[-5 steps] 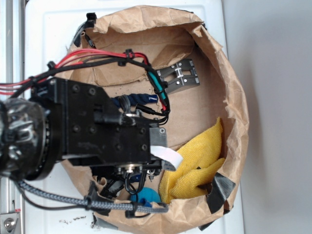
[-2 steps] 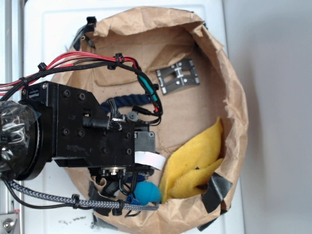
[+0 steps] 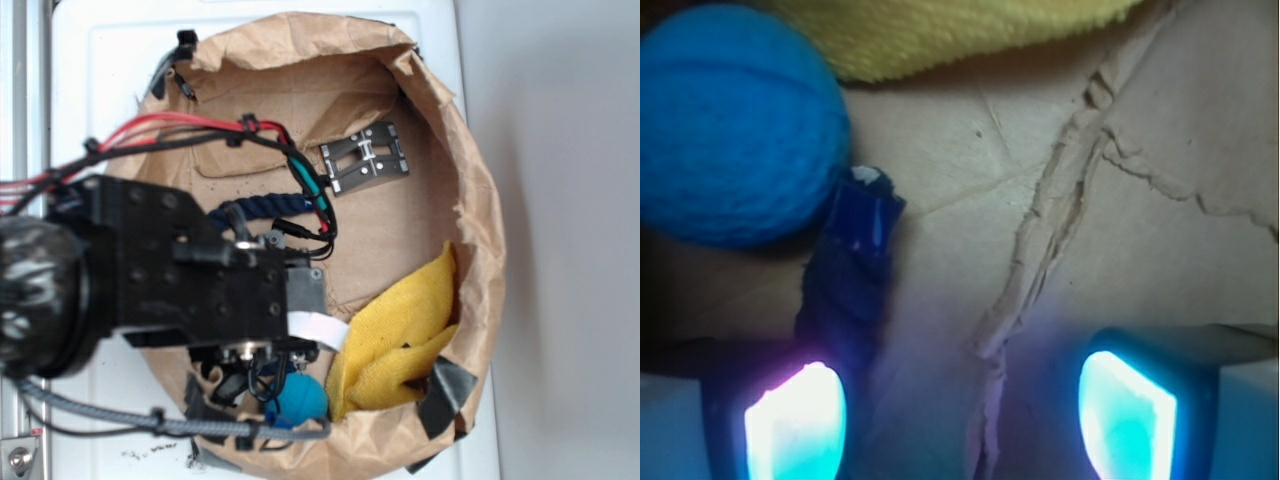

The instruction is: Grab the blue rope.

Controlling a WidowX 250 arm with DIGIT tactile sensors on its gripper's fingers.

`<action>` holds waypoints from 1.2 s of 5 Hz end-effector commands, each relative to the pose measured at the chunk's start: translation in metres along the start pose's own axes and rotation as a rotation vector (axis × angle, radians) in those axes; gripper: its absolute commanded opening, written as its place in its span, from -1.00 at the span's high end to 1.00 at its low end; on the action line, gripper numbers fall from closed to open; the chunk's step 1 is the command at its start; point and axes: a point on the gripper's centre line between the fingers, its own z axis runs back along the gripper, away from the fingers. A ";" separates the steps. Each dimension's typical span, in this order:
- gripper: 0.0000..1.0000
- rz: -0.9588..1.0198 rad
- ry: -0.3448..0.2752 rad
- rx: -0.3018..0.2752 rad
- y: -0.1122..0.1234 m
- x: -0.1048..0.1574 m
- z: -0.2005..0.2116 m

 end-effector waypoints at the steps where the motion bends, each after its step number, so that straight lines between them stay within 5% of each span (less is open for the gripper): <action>1: -1.00 0.027 -0.086 -0.081 0.024 0.011 0.042; 2: -1.00 0.018 -0.074 -0.123 0.025 0.015 0.037; 6: -1.00 -0.027 -0.010 -0.026 -0.011 0.011 -0.014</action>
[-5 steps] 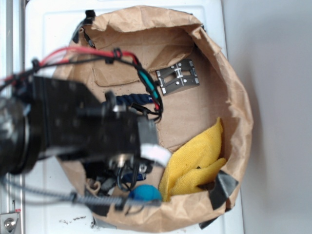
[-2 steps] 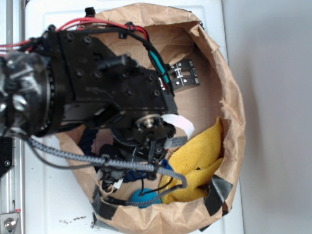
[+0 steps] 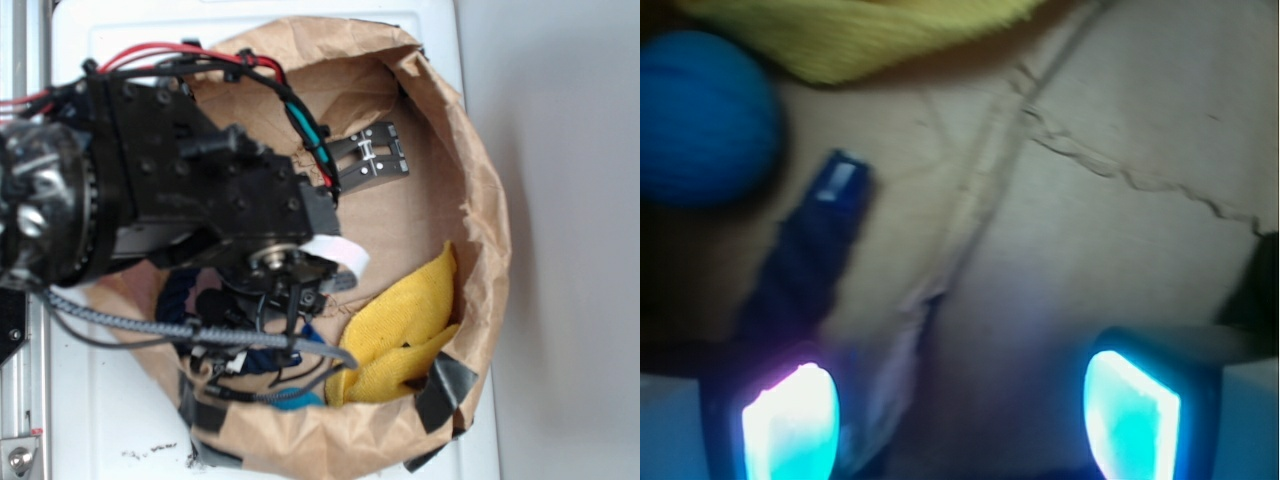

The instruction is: Grab the blue rope.

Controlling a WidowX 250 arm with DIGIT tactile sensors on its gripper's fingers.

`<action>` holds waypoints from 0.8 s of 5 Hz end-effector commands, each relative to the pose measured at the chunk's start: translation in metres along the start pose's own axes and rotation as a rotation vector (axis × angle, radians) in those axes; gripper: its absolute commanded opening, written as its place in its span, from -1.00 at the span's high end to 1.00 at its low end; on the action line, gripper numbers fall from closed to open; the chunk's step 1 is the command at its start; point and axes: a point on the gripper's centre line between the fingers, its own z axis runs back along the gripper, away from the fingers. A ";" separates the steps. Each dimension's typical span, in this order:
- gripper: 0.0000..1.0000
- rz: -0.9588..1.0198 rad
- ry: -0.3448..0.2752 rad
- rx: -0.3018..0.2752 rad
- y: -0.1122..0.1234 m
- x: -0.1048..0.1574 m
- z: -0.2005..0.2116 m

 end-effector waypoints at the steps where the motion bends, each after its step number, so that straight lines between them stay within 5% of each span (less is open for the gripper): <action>1: -1.00 0.009 0.016 -0.016 -0.021 0.005 -0.009; 3: -1.00 0.133 -0.075 0.024 -0.002 0.010 0.009; 4: -1.00 0.177 -0.109 -0.013 0.010 0.012 0.028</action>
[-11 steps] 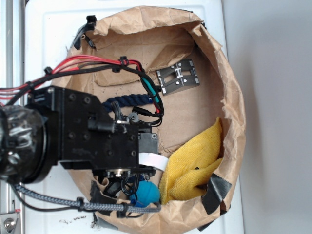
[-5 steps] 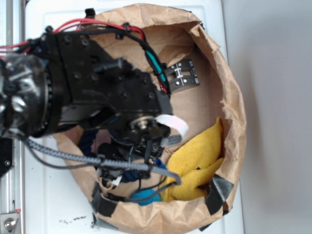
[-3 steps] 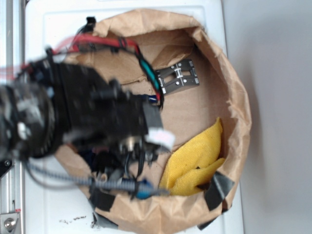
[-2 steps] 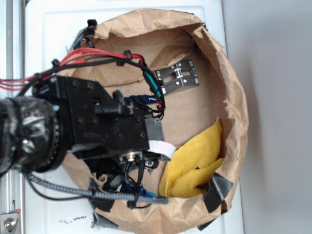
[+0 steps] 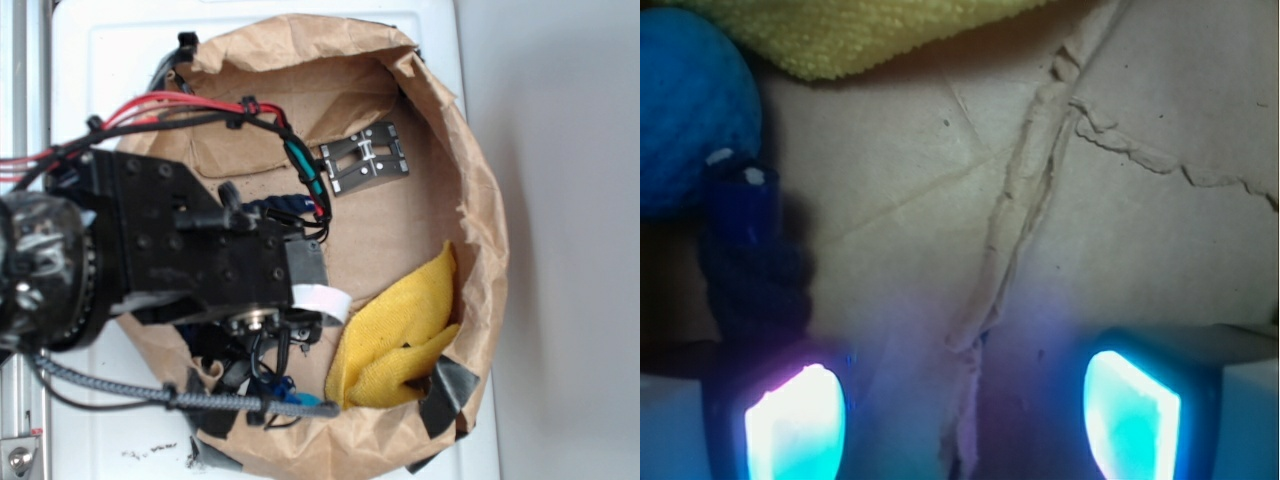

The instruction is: Grab the blue rope.

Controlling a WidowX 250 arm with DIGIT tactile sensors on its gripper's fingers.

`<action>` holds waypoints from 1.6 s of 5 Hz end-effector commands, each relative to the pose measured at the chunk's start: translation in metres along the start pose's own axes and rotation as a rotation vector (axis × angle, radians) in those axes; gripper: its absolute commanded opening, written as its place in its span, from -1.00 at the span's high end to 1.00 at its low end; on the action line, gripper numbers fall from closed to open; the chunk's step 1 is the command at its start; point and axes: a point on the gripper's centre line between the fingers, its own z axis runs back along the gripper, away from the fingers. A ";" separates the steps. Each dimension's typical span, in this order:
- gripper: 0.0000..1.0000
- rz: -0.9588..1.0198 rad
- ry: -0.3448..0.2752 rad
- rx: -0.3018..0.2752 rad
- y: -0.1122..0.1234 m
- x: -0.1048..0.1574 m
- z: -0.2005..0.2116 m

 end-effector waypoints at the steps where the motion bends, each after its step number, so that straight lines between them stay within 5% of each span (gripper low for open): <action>1: -1.00 0.071 -0.103 -0.056 0.022 0.018 0.049; 3: -1.00 0.064 -0.088 -0.053 0.019 0.021 0.044; 6: -1.00 0.039 -0.073 -0.176 -0.003 0.016 0.034; 8: -1.00 -0.010 -0.042 -0.121 -0.029 0.015 0.006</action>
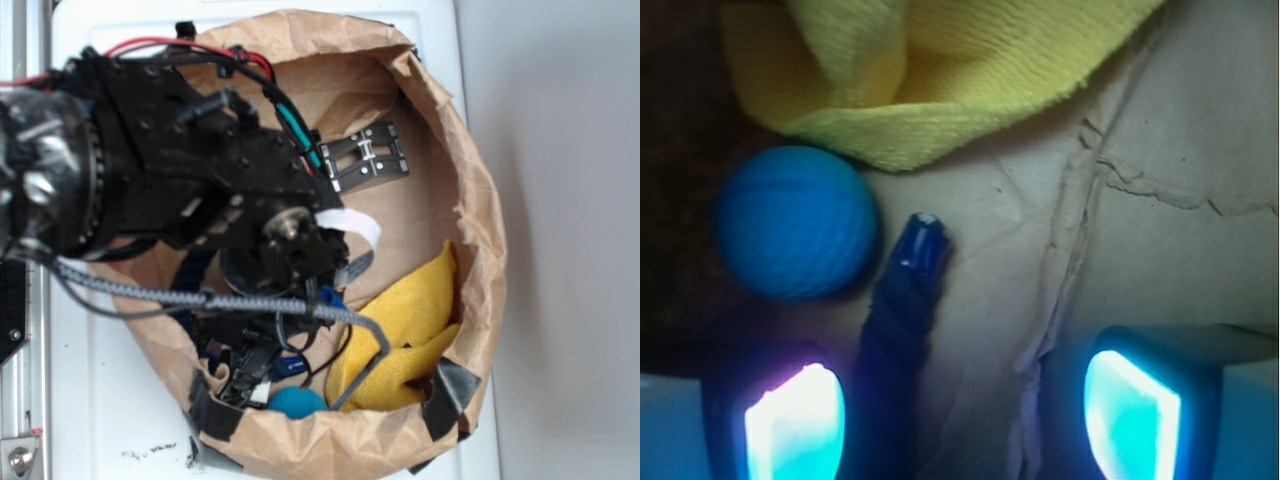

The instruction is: Grab the blue rope.

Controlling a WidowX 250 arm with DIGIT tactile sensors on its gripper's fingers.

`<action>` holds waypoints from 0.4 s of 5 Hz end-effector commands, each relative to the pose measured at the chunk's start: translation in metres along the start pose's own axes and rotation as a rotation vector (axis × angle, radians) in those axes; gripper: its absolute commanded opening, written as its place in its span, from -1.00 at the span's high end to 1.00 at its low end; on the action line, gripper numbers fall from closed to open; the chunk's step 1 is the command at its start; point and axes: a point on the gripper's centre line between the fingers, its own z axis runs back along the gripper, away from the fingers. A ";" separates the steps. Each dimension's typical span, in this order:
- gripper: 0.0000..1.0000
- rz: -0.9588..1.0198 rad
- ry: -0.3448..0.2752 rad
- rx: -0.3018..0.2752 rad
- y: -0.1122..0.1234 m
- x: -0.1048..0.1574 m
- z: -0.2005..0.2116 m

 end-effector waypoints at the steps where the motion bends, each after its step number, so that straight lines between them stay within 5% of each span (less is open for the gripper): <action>1: -1.00 -0.100 0.029 0.082 -0.022 -0.009 -0.029; 2: -1.00 -0.130 0.032 0.141 -0.025 -0.017 -0.046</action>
